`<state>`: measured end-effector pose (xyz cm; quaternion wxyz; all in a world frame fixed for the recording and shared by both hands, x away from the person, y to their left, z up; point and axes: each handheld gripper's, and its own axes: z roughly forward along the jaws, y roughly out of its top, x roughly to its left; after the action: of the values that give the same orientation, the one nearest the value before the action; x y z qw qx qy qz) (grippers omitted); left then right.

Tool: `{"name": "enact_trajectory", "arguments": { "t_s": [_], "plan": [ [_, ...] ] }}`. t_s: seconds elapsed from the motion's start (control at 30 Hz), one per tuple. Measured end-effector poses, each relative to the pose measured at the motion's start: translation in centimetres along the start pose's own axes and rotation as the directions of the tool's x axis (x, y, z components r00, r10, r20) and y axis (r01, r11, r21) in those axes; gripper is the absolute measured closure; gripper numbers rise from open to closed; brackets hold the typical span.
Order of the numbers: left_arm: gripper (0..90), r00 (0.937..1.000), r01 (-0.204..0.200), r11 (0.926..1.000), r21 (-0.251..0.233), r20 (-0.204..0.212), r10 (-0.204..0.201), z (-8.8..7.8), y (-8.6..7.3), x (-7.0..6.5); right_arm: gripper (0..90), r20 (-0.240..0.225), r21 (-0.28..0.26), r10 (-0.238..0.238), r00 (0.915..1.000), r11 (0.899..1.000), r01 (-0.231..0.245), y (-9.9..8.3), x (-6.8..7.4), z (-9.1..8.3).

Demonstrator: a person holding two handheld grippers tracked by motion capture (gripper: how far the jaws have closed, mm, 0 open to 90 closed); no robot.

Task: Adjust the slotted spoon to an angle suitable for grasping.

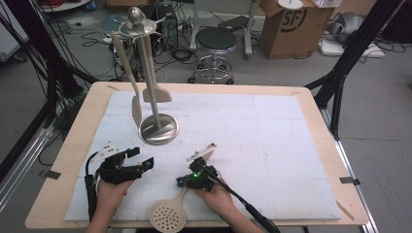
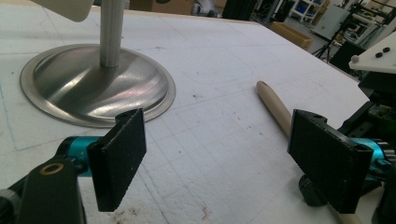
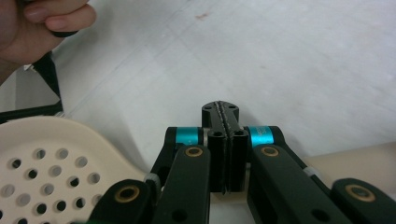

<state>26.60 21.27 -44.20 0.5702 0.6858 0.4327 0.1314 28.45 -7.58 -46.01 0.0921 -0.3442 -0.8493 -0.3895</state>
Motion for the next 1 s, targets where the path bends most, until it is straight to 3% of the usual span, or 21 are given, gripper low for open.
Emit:
{"name": "enact_trajectory", "arguments": {
  "t_s": [0.4, 1.0],
  "plan": [
    [20.1, 1.0000, -0.004, 1.0000, 0.004, -0.001, 0.004, 0.0, 0.0, 0.0, 90.0, 0.016, -0.007, 0.017, 0.9997, 1.000, -0.017, -0.4, -1.3, -1.2],
    [20.1, 1.0000, -0.003, 1.0000, 0.005, -0.001, 0.003, 0.1, 0.0, -0.1, 90.0, 0.048, -0.036, 0.069, 0.9965, 0.997, -0.067, -1.7, -4.7, -4.4]
  ]
}}
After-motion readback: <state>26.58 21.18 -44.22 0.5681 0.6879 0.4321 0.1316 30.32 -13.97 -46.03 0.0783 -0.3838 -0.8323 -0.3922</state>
